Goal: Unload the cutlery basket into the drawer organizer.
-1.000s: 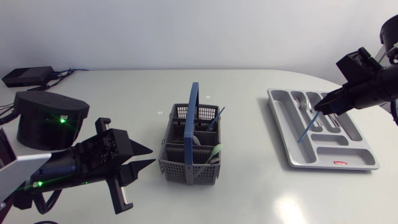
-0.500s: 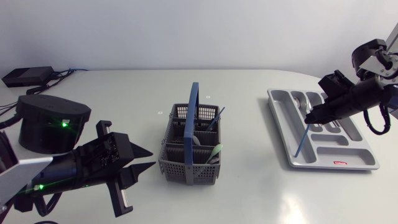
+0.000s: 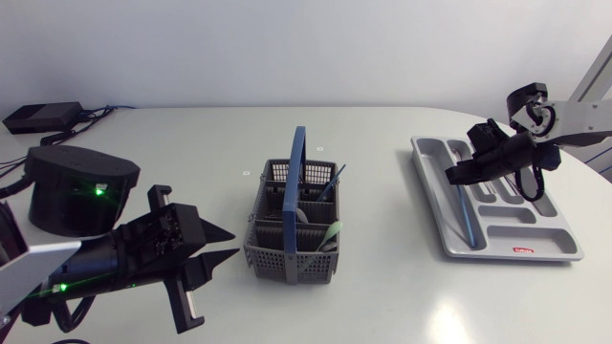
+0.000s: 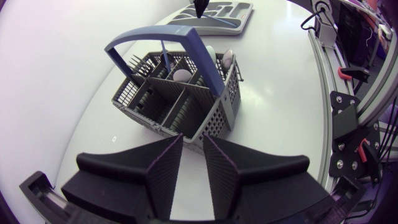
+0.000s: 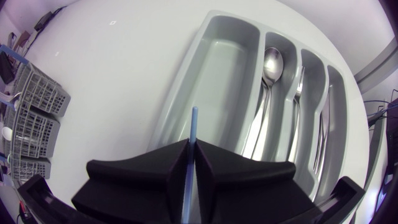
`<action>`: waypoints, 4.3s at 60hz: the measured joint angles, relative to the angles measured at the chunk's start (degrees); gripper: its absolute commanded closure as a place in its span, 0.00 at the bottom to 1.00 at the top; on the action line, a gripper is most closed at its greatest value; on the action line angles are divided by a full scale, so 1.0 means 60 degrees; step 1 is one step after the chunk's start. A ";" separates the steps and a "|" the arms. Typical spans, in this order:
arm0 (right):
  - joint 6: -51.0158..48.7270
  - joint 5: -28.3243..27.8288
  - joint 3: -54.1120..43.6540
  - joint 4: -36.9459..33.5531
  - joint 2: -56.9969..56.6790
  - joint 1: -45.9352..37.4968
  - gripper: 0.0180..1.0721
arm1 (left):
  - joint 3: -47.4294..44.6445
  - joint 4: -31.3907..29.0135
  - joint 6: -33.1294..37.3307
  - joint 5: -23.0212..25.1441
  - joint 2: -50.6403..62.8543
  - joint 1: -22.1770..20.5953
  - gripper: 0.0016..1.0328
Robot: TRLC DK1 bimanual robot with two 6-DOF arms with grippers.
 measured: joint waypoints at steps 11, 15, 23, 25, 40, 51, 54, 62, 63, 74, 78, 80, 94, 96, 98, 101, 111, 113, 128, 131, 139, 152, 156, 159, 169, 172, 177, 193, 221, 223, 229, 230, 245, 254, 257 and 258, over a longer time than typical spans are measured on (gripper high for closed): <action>0.0076 0.0066 0.0171 0.0317 0.0240 -0.0051 0.44 | -0.0004 0.0000 0.0000 0.0000 0.0000 -0.0004 0.73; 0.0106 0.0080 0.0127 0.0495 0.0178 -0.0040 0.39 | -0.0011 0.0000 0.0000 -0.0004 -0.0007 -0.0004 0.73; 0.0106 0.0015 -0.0765 0.1056 -0.1005 0.0240 0.39 | -0.0095 0.0015 0.0000 -0.0004 -0.0018 -0.0015 0.73; 0.0102 -0.0029 -0.1038 0.1104 -0.1497 0.0408 0.39 | -0.0127 0.0036 0.0000 -0.0018 -0.0018 -0.0040 0.73; 0.0397 -0.0699 -0.2025 0.1173 -0.4080 0.2277 0.39 | -0.0168 0.0073 -0.0004 -0.0040 -0.0018 -0.0084 0.73; 0.1188 -0.0718 -0.2251 0.1173 -0.4197 0.3891 0.39 | -0.0168 0.0073 -0.0004 -0.0051 -0.0018 -0.0171 0.73; 0.1388 -0.0732 -0.2251 0.1228 -0.4197 0.4237 0.39 | -0.0168 0.0073 -0.0004 -0.0066 -0.0018 -0.0171 0.73; 0.1920 -0.0736 -0.2251 0.1530 -0.4095 0.5002 0.39 | -0.0168 0.0073 -0.0004 -0.0069 -0.0018 -0.0168 0.73; 0.1960 -0.0736 -0.2251 0.1559 -0.4054 0.5060 0.39 | -0.0171 0.0073 -0.0004 -0.0066 -0.0025 -0.0168 0.73; 0.2350 -0.0736 -0.2251 0.1647 -0.3297 0.5563 0.39 | -0.0284 0.0142 -0.0004 -0.0069 -0.0160 -0.0168 0.73; 0.2470 -0.0732 -0.2251 0.1792 -0.3115 0.5657 0.40 | -0.0321 0.0142 -0.0004 -0.0069 -0.0160 -0.0168 0.73; 0.2484 -0.0736 -0.2240 0.1854 -0.3053 0.5683 0.40 | -0.0331 0.0142 -0.0004 -0.0069 -0.0160 -0.0168 0.73; 0.2637 -0.0772 -0.2113 0.2069 -0.2630 0.5705 0.50 | -0.0459 0.0270 -0.0004 -0.0069 -0.0270 -0.0160 0.73; 0.2648 -0.0776 -0.2084 0.2095 -0.2594 0.5708 0.51 | -0.0474 0.0291 -0.0004 -0.0069 -0.0270 -0.0160 0.73; 0.2663 -0.0790 -0.2040 0.2113 -0.2565 0.5712 0.52 | -0.0484 0.0291 -0.0004 -0.0069 -0.0270 -0.0160 0.73; 0.2685 -0.0816 -0.1960 0.2142 -0.2506 0.5712 0.52 | -0.0514 0.0317 -0.0004 -0.0069 -0.0270 -0.0160 0.73; 0.2718 -0.0882 -0.1679 0.2178 -0.2328 0.5730 0.60 | -0.0623 0.0357 0.0000 -0.0069 -0.0270 -0.0149 0.73; 0.2721 -0.0882 -0.1636 0.2204 -0.2266 0.5752 0.64 | -0.0623 0.0372 0.0000 -0.0069 -0.0270 -0.0149 0.73; 0.2750 -0.0943 -0.1577 0.2328 -0.1953 0.5982 0.85 | -0.0729 0.0470 0.0000 -0.0069 -0.0270 -0.0087 0.73; 0.2754 -0.0943 -0.1566 0.2361 -0.1949 0.6018 0.87 | -0.0750 0.0474 0.0000 -0.0069 -0.0270 -0.0087 0.73; 0.2761 -0.0962 -0.1555 0.2426 -0.1945 0.6025 0.89 | -0.0758 0.0492 0.0000 -0.0069 -0.0270 -0.0047 0.73; 0.2779 -0.1031 -0.1497 0.2601 -0.1934 0.6320 0.93 | -0.0761 0.0492 0.0000 -0.0069 -0.0368 -0.0044 0.73; 0.2779 -0.1031 -0.1490 0.2601 -0.1956 0.6339 0.93 | -0.0769 0.0492 0.0000 -0.0069 -0.0397 -0.0044 0.73; 0.2776 -0.1020 -0.1490 0.2568 -0.2025 0.6357 0.93 | -0.0776 0.0492 0.0000 -0.0069 -0.0404 -0.0044 0.73; 0.2663 -0.0885 -0.1490 0.2131 -0.2783 0.6433 0.94 | -0.0787 0.0481 0.0000 -0.0069 -0.0412 -0.0044 0.73; 0.2594 -0.0841 -0.1490 0.1912 -0.3187 0.6477 0.94 | -0.0787 0.0466 0.0000 -0.0073 -0.0412 -0.0044 0.73; 0.2492 -0.0838 -0.1486 0.1563 -0.3799 0.6528 0.94 | -0.0787 0.0463 0.0000 -0.0080 -0.0412 -0.0044 0.73; 0.2127 -0.0831 -0.1013 -0.0299 -0.6102 0.6204 0.94 | -0.0787 0.0455 0.0000 -0.0284 -0.0412 -0.0047 0.73; 0.0168 -0.0838 -0.0845 -0.3315 -0.6801 0.1756 0.94 | -0.0787 0.0375 0.0000 -0.0321 -0.0412 -0.0131 0.73; -0.0025 -0.0834 -0.0838 -0.3446 -0.6648 0.1435 0.94 | -0.0787 0.0375 0.0000 -0.0324 -0.0412 -0.0164 0.73; -0.0390 -0.0714 -0.0838 -0.3595 -0.6145 0.0718 0.94 | -0.0787 0.0364 -0.0004 -0.0353 -0.0412 -0.0244 0.73; -0.0437 -0.0674 -0.0838 -0.3625 -0.6058 0.0619 0.94 | -0.0787 0.0361 -0.0004 -0.0353 -0.0412 -0.0248 0.73; -0.0994 -0.0259 -0.0838 -0.3916 -0.4834 -0.0113 0.94 | -0.0787 0.0350 -0.0004 -0.0357 -0.0495 -0.0284 0.73; -0.1133 -0.0230 -0.0798 -0.3931 -0.3872 -0.0160 0.94 | -0.0787 0.0350 -0.0004 -0.0357 -0.0528 -0.0288 0.73; -0.1162 -0.0230 -0.0714 -0.3916 -0.3475 -0.0179 0.94 | -0.0787 0.0346 -0.0004 -0.0357 -0.0535 -0.0288 0.73; -0.1162 -0.0230 -0.0685 -0.3880 -0.3340 -0.0179 0.94 | -0.0787 0.0350 -0.0004 -0.0357 -0.0535 -0.0288 0.73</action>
